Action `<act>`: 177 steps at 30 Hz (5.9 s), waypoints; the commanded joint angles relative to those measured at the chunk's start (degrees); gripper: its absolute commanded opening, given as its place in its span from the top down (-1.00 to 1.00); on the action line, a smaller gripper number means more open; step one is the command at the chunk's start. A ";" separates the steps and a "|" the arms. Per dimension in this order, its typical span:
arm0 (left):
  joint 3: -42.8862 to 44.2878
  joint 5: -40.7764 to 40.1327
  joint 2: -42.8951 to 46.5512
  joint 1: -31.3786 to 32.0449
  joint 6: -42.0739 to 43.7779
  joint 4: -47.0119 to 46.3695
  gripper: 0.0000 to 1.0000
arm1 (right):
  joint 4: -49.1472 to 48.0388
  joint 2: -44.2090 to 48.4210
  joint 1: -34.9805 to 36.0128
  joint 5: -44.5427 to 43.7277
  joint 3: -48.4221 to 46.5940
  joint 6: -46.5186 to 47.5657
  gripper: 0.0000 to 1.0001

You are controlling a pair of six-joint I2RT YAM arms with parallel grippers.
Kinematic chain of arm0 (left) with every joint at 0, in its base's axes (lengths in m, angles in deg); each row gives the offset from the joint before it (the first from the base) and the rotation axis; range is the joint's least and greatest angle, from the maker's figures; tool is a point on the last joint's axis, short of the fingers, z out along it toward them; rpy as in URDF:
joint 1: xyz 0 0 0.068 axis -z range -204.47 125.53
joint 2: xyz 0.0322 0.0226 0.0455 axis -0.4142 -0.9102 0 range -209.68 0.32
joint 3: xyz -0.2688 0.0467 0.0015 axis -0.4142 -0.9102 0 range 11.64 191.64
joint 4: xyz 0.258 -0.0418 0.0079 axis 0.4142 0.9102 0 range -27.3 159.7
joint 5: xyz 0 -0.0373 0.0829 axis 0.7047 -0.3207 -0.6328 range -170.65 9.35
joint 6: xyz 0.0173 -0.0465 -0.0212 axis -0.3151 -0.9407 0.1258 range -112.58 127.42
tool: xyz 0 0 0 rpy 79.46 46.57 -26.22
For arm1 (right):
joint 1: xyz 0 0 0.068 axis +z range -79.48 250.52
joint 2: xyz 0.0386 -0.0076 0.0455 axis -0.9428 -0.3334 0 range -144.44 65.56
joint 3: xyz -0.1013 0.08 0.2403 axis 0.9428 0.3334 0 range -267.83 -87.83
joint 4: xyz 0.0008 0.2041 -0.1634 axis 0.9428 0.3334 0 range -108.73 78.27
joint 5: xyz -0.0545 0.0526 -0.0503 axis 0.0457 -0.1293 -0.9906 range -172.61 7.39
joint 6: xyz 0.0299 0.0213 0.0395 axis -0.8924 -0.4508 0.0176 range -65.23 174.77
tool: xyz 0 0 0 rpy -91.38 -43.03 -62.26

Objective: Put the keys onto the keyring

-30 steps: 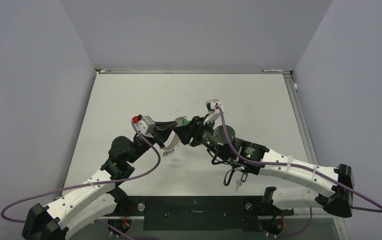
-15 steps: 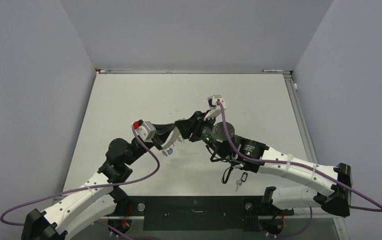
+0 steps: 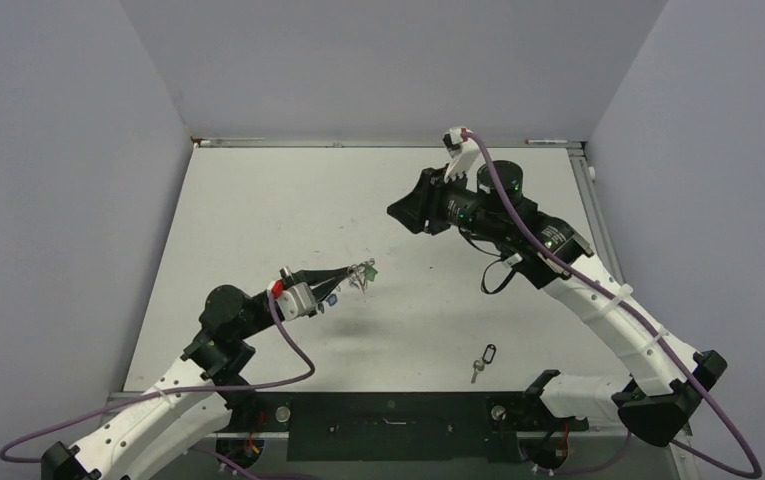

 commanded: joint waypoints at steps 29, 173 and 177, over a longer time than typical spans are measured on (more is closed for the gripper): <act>1.65 7.10 1.23 0.11 11.67 4.62 1.00 | 1.21 -7.76 1.32 33.02 2.91 -7.15 0.14; -0.11 7.54 0.23 2.28 4.04 -1.86 1.00 | 16.97 -14.07 2.56 31.23 -7.98 8.81 0.37; -0.02 7.21 0.38 2.40 4.33 -1.44 1.00 | 17.52 -14.31 3.12 30.65 -8.38 9.07 0.38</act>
